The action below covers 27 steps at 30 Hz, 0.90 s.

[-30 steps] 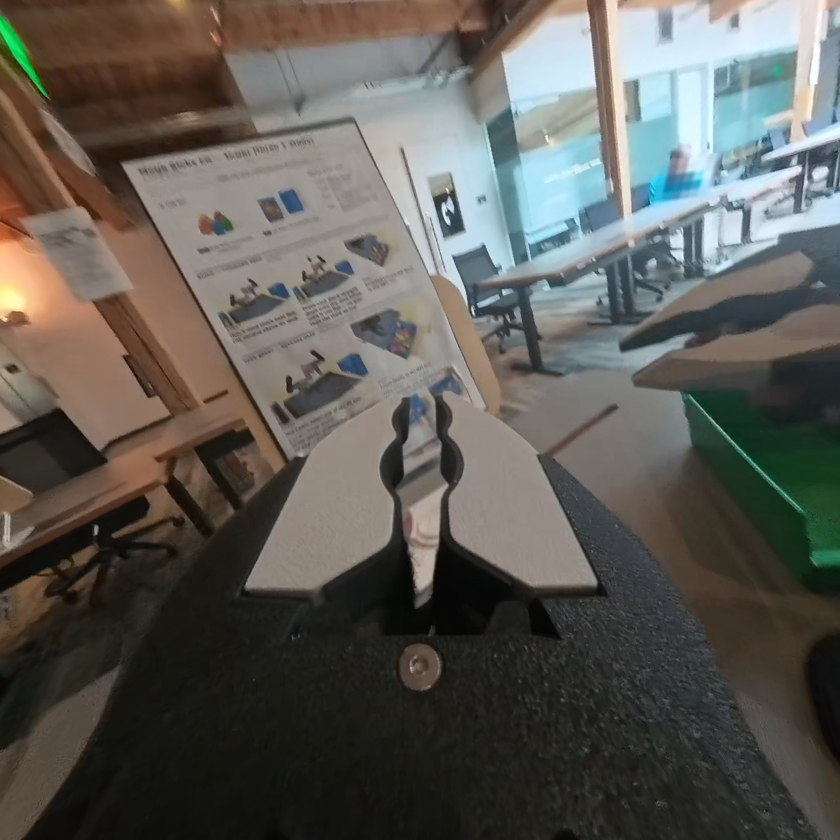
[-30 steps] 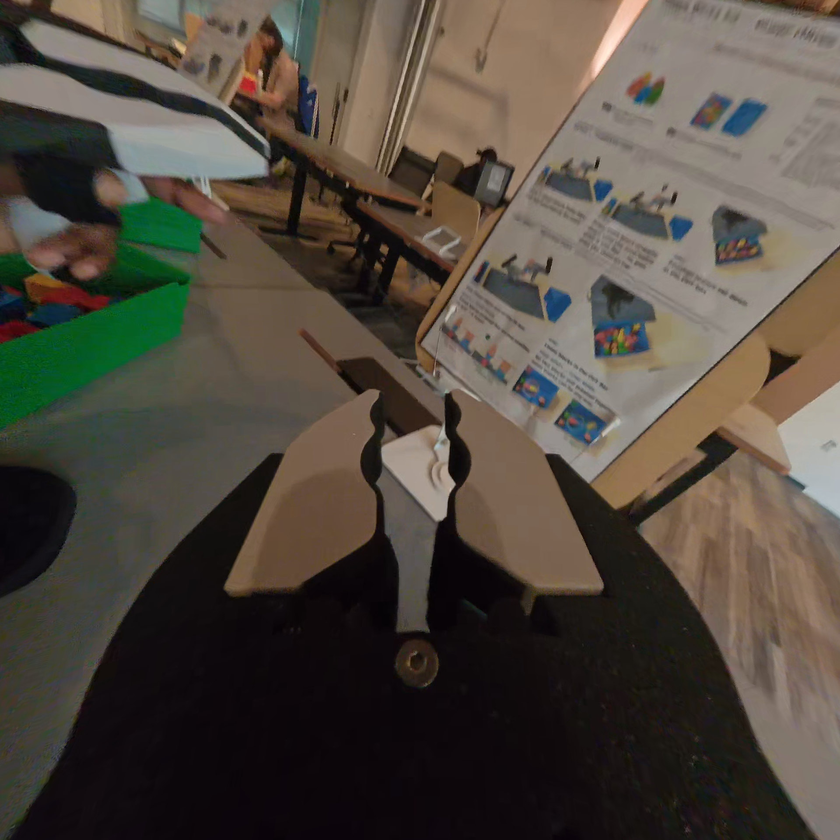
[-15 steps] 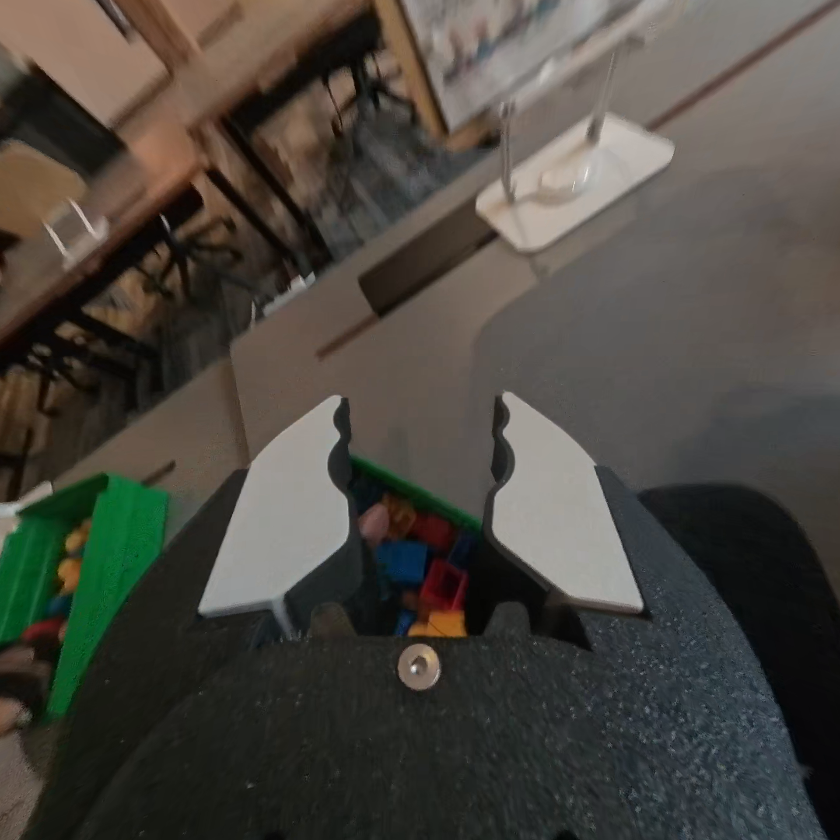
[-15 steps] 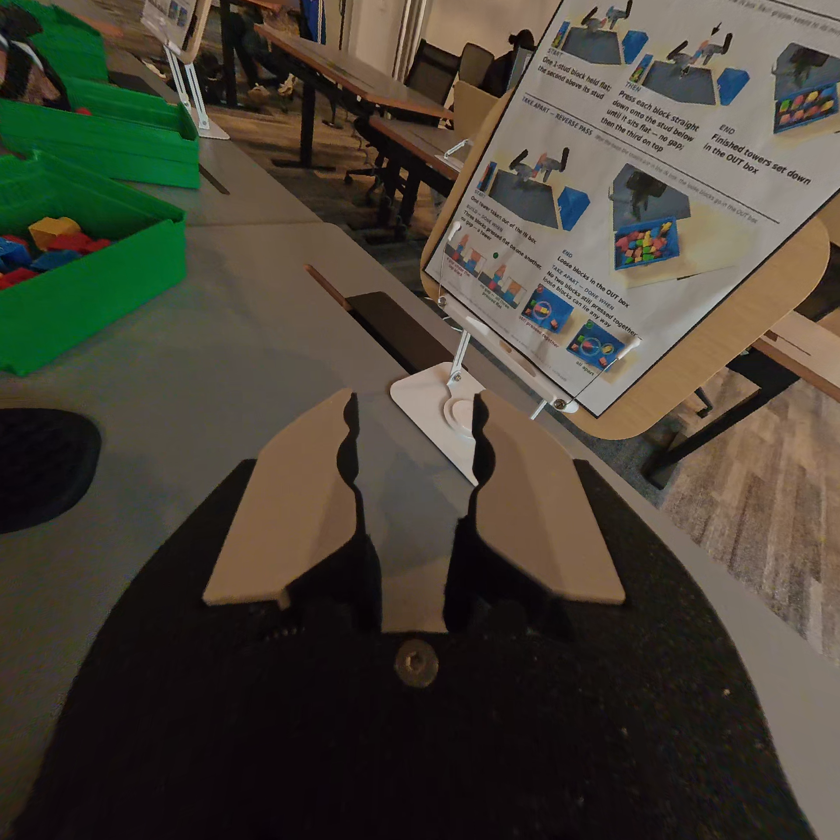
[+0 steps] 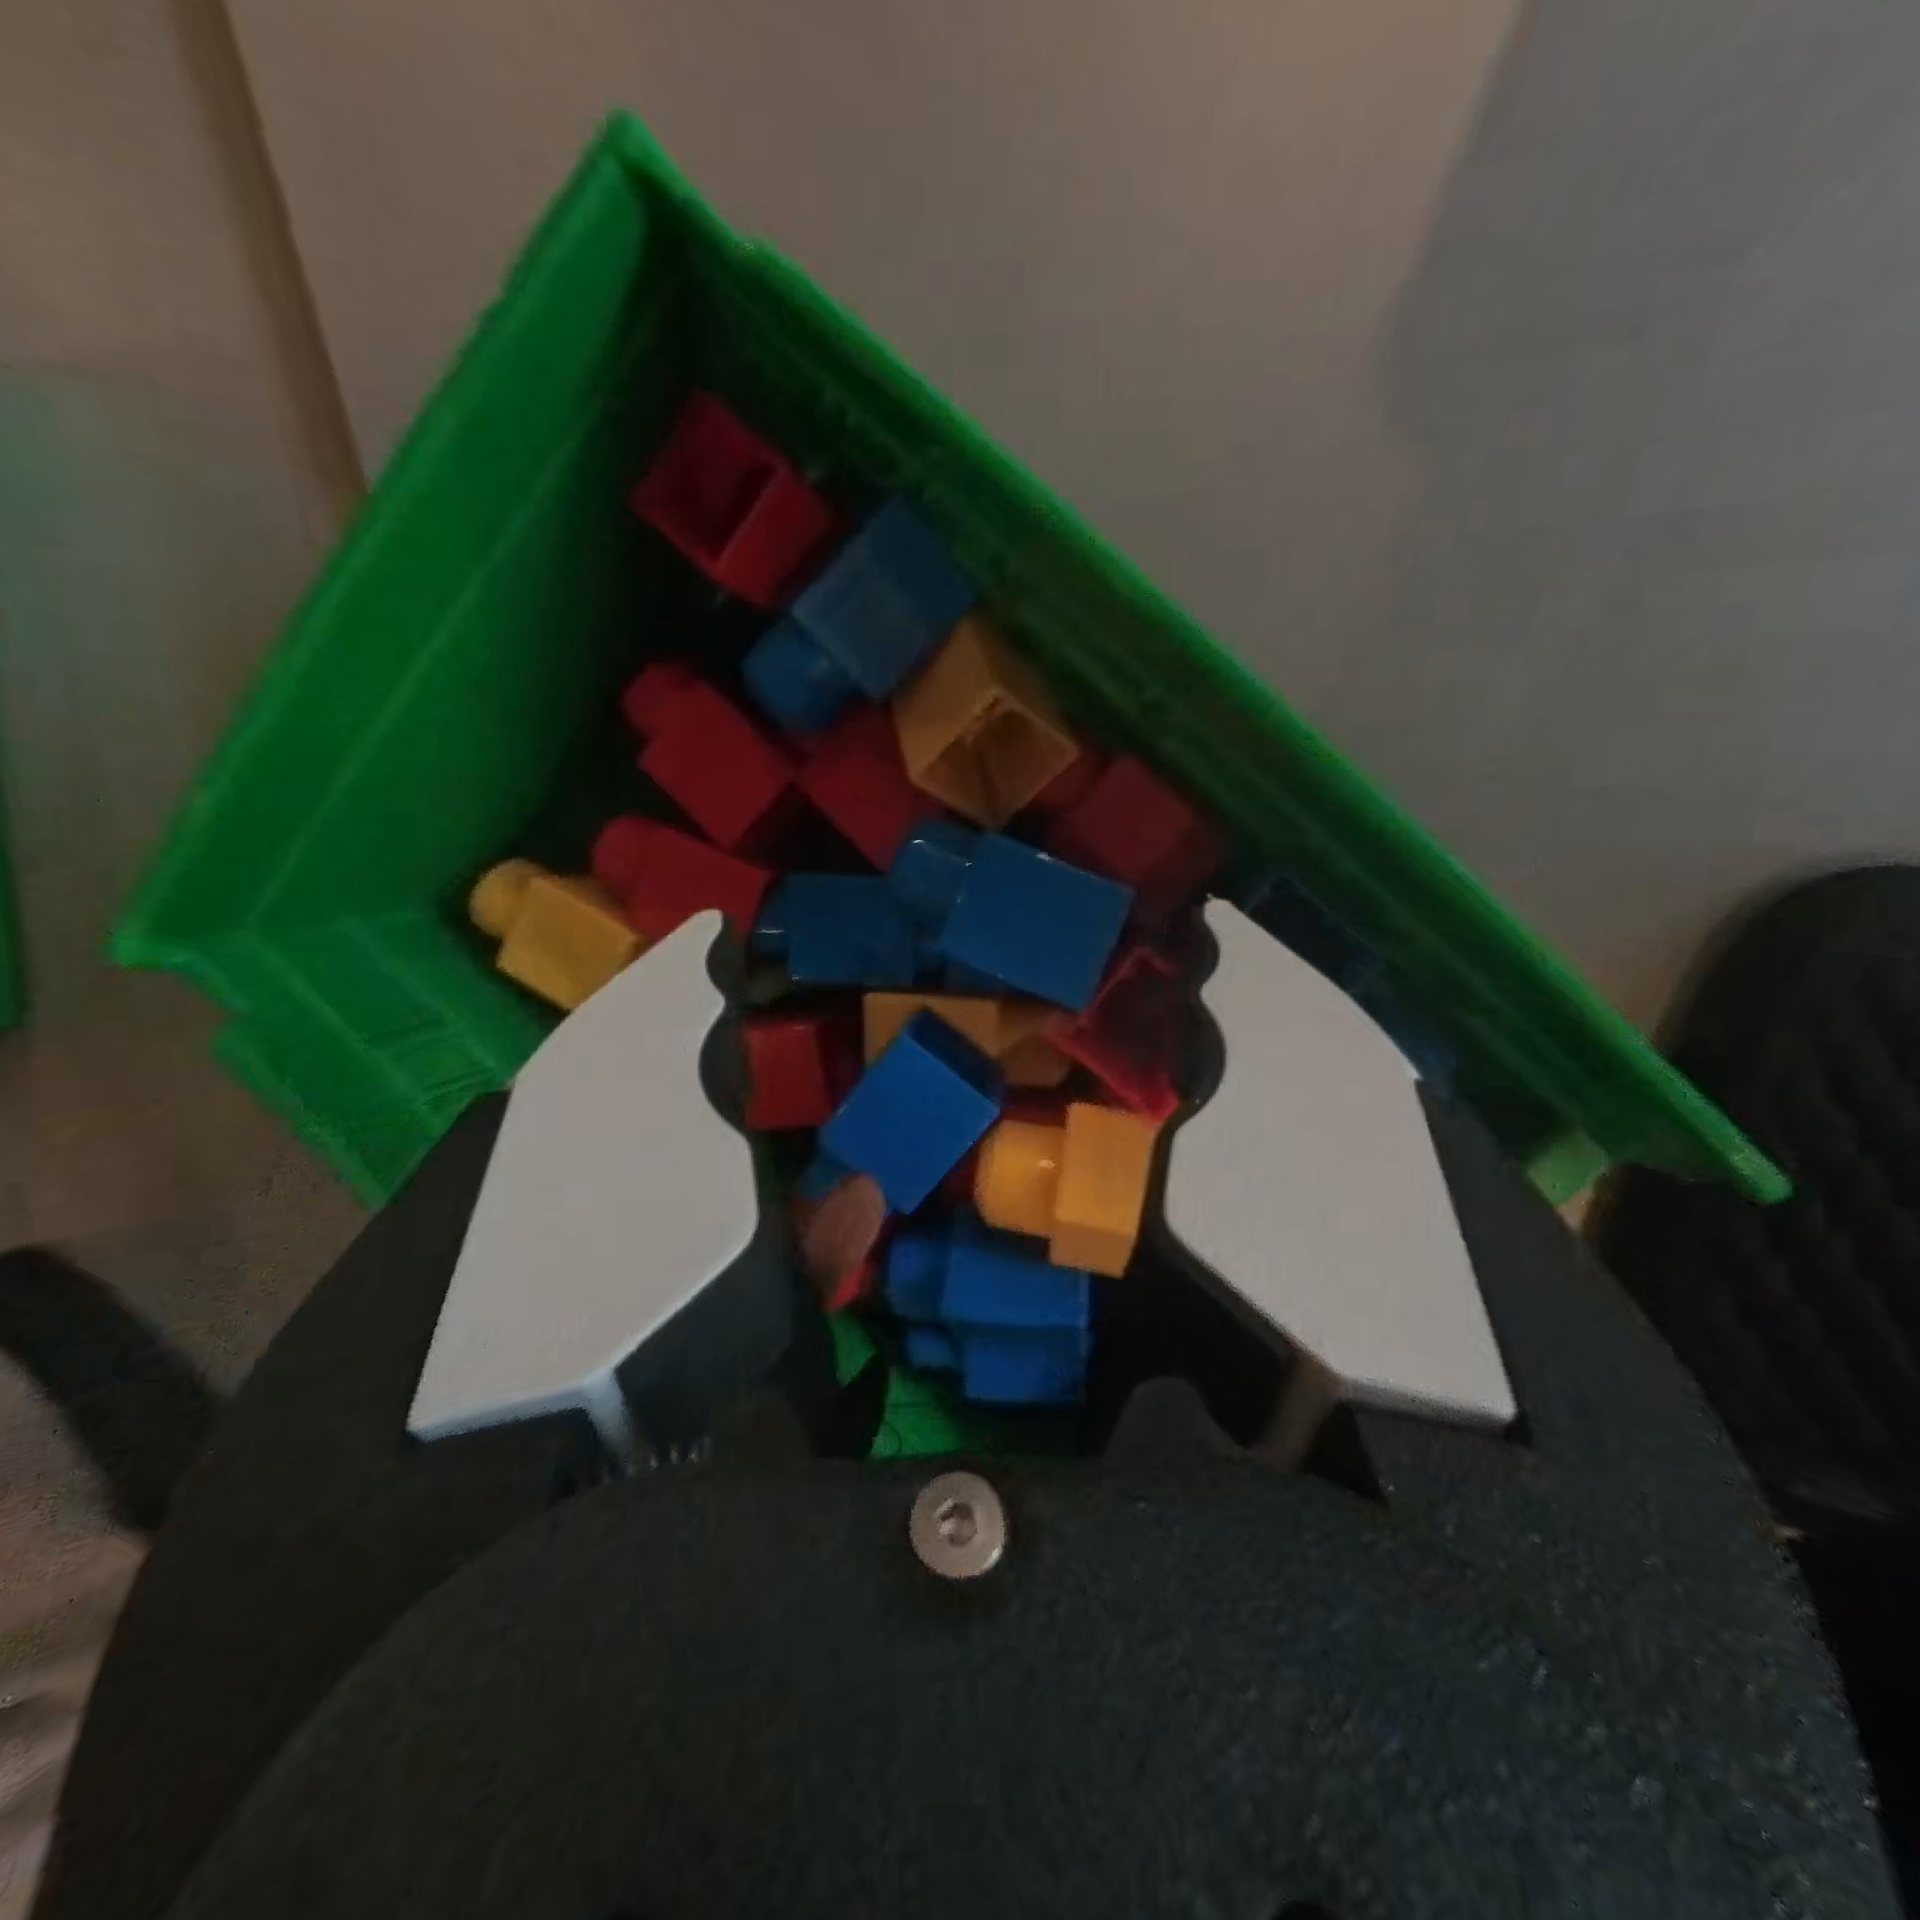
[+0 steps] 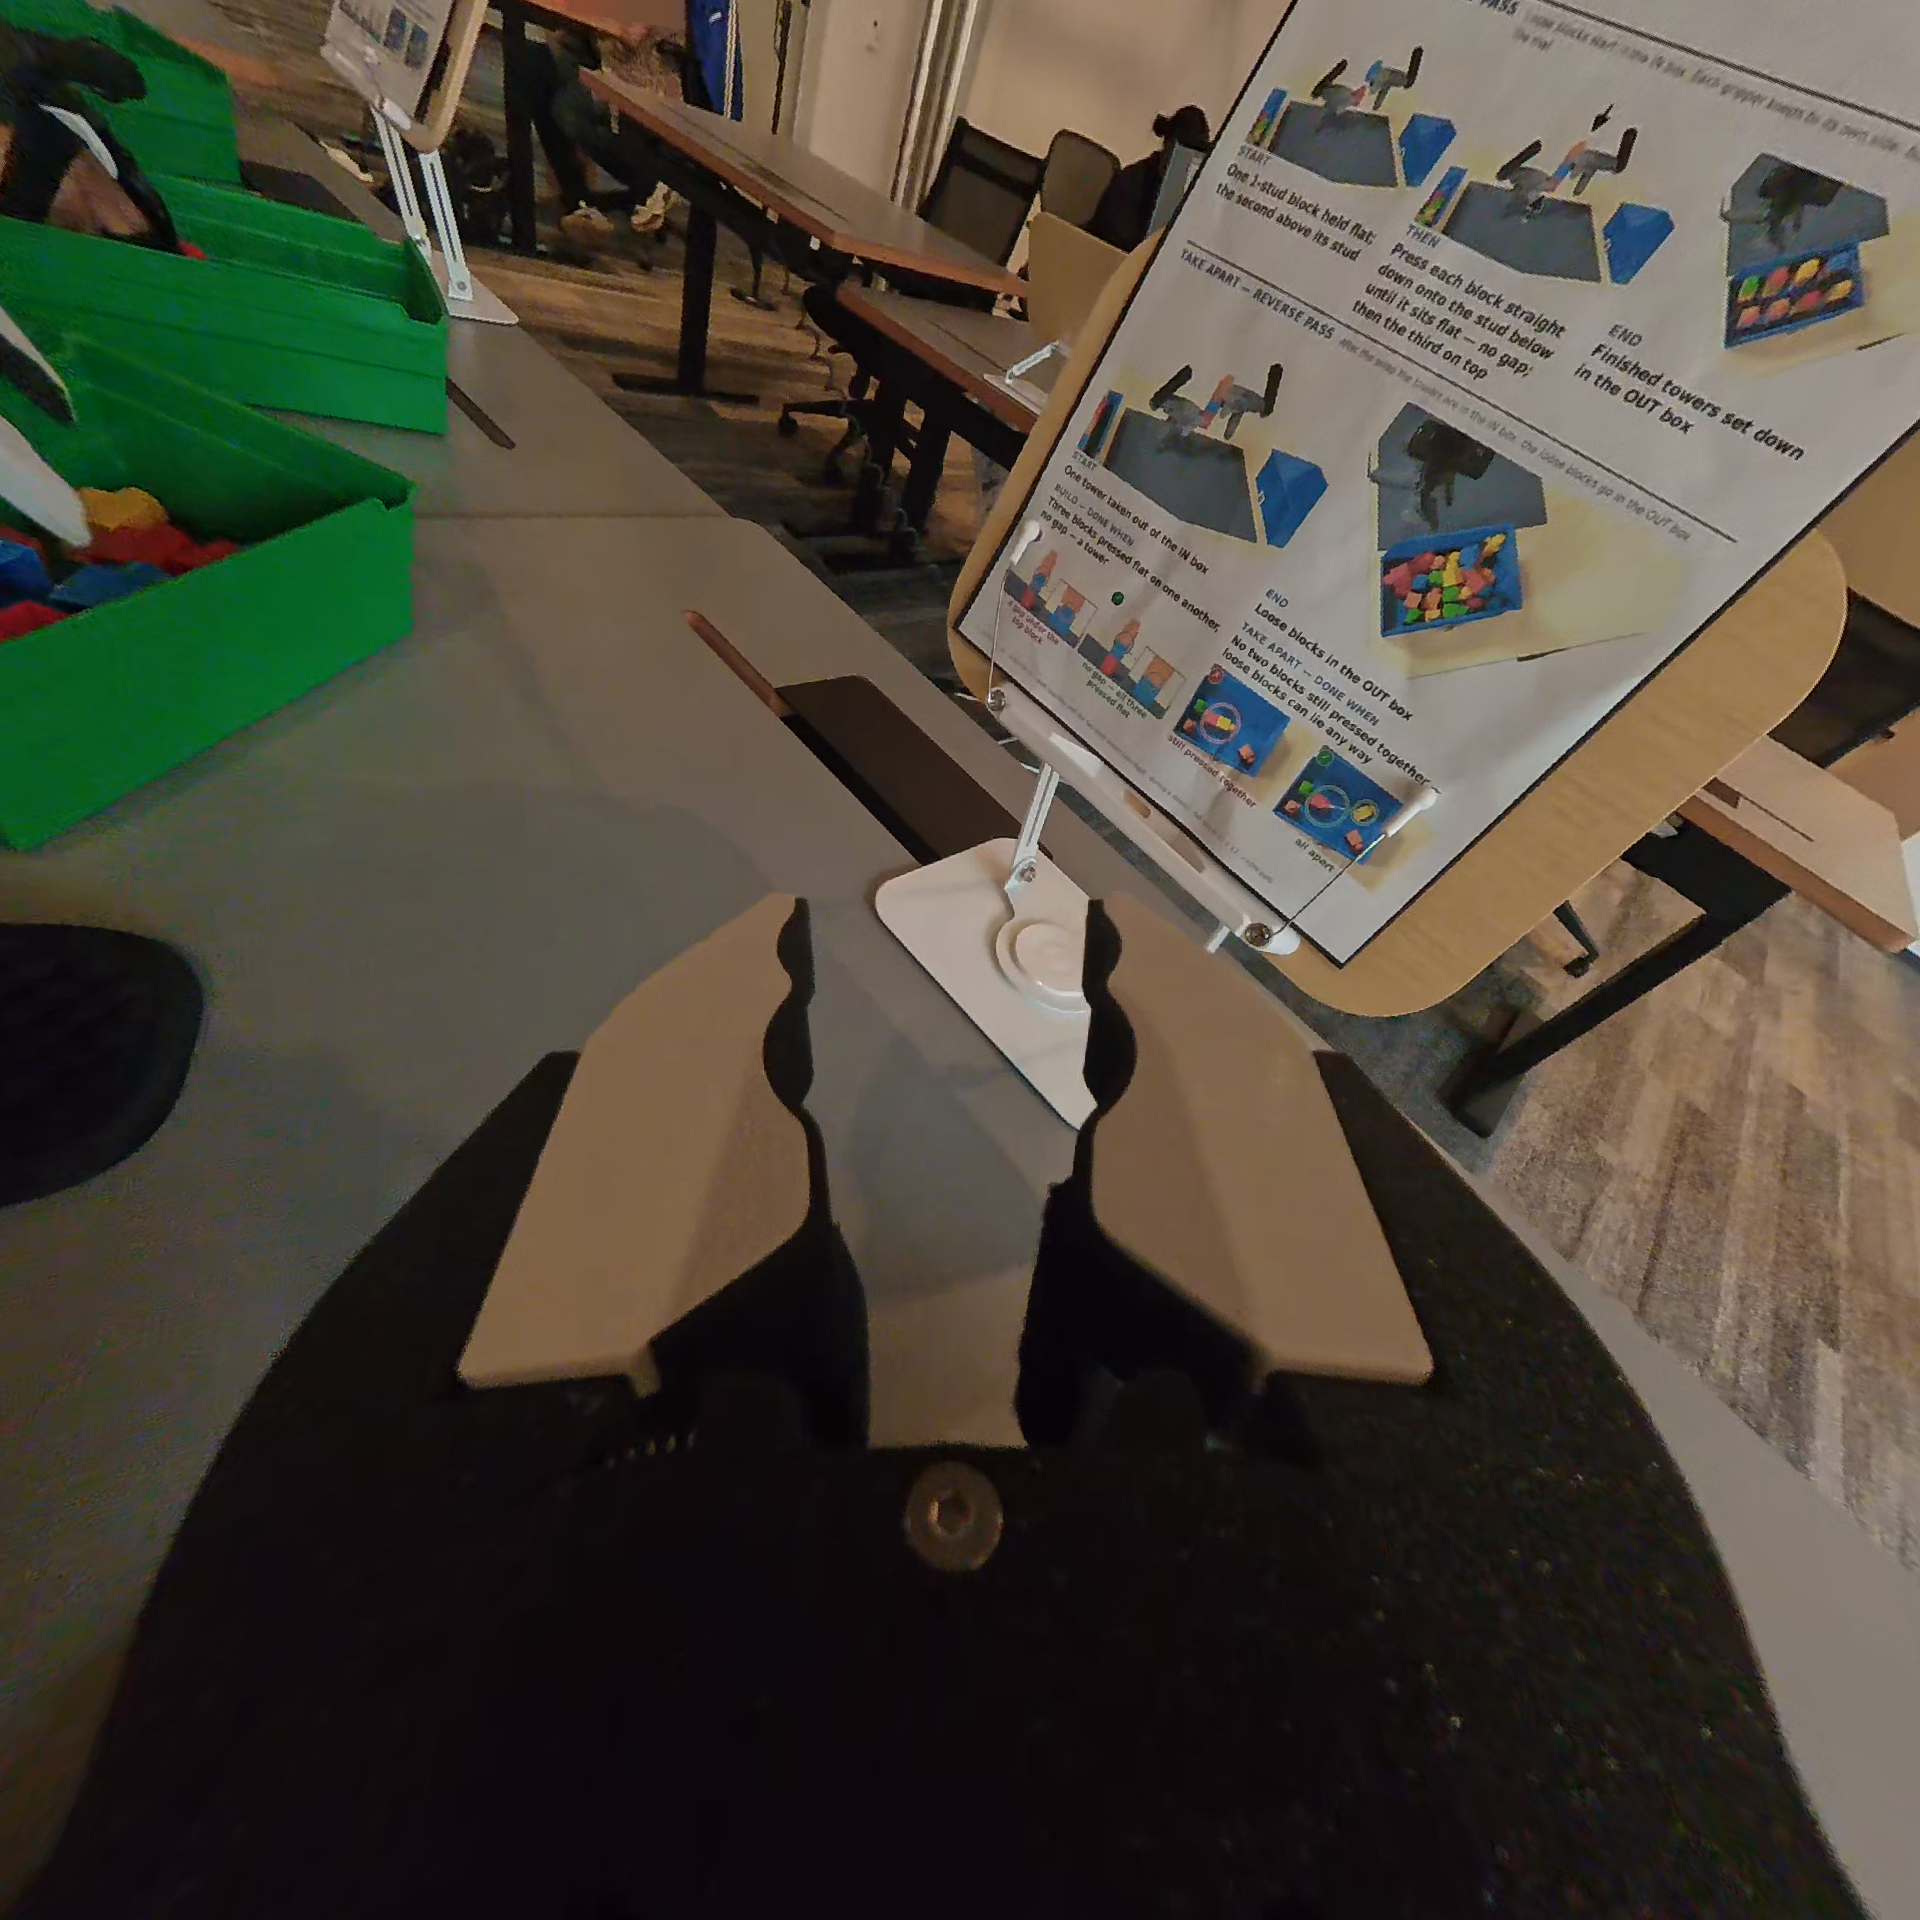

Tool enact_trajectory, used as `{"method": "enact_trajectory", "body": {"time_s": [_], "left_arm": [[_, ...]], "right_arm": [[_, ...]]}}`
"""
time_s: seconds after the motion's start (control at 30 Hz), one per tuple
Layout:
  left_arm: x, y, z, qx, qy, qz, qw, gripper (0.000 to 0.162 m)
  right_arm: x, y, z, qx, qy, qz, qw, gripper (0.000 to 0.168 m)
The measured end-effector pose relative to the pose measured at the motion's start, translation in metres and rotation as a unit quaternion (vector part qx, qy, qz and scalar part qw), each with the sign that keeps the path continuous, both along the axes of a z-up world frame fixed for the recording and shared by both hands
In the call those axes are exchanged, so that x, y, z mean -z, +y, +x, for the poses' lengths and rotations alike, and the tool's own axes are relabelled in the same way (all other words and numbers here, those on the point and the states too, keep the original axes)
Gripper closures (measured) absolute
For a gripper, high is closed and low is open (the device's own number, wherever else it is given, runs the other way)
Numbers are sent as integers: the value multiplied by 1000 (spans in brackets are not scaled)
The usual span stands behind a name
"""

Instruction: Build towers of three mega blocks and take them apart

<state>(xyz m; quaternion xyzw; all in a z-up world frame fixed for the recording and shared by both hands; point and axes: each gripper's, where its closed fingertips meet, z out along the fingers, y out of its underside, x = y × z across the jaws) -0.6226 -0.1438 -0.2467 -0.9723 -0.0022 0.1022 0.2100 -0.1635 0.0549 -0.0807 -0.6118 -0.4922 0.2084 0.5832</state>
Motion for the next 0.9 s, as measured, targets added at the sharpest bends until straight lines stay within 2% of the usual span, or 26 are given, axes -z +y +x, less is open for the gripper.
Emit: {"method": "enact_trajectory", "body": {"time_s": [0.4, 0.63, 0.7, 0.77, 0.9], "left_arm": [[46, -9, 5, -139, -55, -26, 988, 83], [57, -14, -1, -184, -29, -48, 981, 86], [66, -11, 1, -182, -38, -57, 981, 95], [71, -11, -1, -185, -29, -66, 980, 111], [72, -12, -2, -183, -39, -64, 980, 115]], "right_arm": [[-15, -2, 12, -3, 39, 12, 999, 117], [-16, 4, 16, 4, 52, 12, 999, 118], [-13, 7, 14, 5, 50, 6, 999, 118], [-9, 9, 10, 5, 42, 5, 999, 117], [-2, 10, 0, 2, 26, 4, 1000, 116]]}}
